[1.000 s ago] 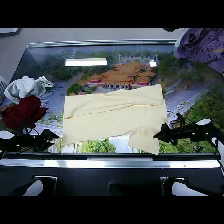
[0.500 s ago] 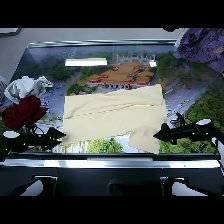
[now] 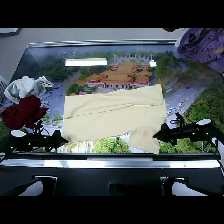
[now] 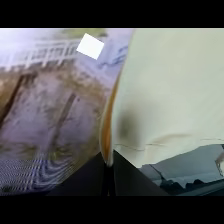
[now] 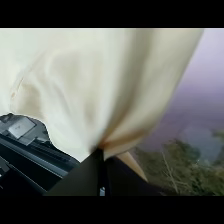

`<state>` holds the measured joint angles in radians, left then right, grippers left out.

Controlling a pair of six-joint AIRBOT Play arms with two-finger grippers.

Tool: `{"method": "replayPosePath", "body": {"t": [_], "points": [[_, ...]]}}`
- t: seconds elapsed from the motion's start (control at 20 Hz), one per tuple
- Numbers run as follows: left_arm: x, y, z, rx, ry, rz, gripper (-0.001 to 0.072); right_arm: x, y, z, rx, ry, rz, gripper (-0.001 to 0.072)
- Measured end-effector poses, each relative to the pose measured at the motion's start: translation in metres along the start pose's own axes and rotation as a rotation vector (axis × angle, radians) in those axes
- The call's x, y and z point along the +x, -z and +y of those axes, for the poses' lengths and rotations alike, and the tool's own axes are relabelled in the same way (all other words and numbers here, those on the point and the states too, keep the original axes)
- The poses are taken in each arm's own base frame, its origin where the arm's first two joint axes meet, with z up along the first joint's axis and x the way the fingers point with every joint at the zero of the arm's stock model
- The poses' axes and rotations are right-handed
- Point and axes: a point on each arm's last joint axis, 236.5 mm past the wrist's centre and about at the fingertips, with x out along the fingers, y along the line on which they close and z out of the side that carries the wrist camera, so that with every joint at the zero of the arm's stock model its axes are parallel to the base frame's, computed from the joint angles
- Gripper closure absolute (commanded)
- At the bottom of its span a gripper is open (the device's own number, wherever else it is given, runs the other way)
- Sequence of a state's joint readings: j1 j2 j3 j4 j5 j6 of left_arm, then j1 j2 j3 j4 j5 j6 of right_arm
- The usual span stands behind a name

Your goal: Fold the clothes and pants, and hang the long-sleeved shirts on hangers.

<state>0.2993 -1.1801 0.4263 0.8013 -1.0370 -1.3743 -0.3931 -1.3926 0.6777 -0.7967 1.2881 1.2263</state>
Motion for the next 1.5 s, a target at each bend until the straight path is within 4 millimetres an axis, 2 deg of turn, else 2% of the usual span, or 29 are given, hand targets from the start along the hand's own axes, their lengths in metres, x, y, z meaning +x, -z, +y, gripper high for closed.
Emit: {"method": "replayPosePath", "body": {"t": [0.15, 0.3, 0.5, 0.7, 0.8, 0.95, 1.1, 1.3, 1.5], "points": [[-0.003, 0.002, -0.002, 0.018, 0.006, 0.012, 0.0690, -0.001, 0.004, 0.002, -0.006, -0.002, 0.012, 0.0686], [-0.016, 0.002, -0.009, 0.041, 0.025, 0.005, 0.0691, -0.010, 0.011, 0.005, -0.044, 0.023, 0.008, 0.0687], [-0.048, 0.009, -0.003, 0.046, -0.017, -0.032, 0.0691, -0.039, 0.035, 0.008, -0.098, 0.124, -0.015, 0.0688], [-0.079, 0.020, -0.002, 0.060, -0.063, -0.112, 0.0692, -0.071, 0.061, 0.027, -0.149, 0.180, -0.114, 0.0688], [-0.089, 0.018, -0.006, 0.066, -0.060, -0.163, 0.0692, -0.081, 0.062, 0.038, -0.173, 0.174, -0.189, 0.0688], [-0.101, -0.004, -0.018, 0.062, -0.030, -0.268, 0.0692, -0.082, 0.045, 0.065, -0.216, 0.096, -0.279, 0.0687], [-0.108, -0.034, -0.028, 0.079, -0.019, -0.351, 0.0692, -0.065, 0.018, 0.092, -0.328, 0.085, -0.301, 0.0686], [-0.102, -0.071, -0.040, 0.127, -0.031, -0.404, 0.0692, -0.049, -0.042, 0.113, -0.381, 0.158, -0.382, 0.0687], [-0.096, -0.109, -0.055, 0.163, -0.042, -0.434, 0.0692, -0.057, -0.097, 0.131, -0.394, 0.212, -0.482, 0.0686]]}}
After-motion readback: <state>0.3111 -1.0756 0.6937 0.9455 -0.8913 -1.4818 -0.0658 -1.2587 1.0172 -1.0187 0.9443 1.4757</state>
